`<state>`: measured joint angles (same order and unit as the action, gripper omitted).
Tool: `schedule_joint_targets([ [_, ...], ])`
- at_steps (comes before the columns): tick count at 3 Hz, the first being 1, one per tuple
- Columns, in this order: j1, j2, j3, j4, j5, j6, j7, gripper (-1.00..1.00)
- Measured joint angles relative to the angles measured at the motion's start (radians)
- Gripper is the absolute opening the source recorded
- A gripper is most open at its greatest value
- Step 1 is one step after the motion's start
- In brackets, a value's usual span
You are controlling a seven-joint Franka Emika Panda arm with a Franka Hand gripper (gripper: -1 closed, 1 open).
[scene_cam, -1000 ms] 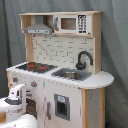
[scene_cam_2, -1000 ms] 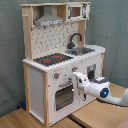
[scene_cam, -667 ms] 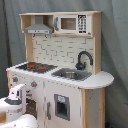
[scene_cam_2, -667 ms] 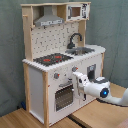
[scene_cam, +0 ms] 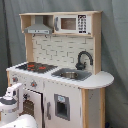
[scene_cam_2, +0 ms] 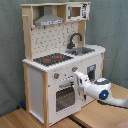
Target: Play with the kitchen
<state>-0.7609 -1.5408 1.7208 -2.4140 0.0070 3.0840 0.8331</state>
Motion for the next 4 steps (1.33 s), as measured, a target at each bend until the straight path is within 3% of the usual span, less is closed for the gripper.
schedule_joint_targets([
  [4, 0.111, 0.005, 0.000, 0.097, -0.024, -0.388, 0.079, -1.00],
])
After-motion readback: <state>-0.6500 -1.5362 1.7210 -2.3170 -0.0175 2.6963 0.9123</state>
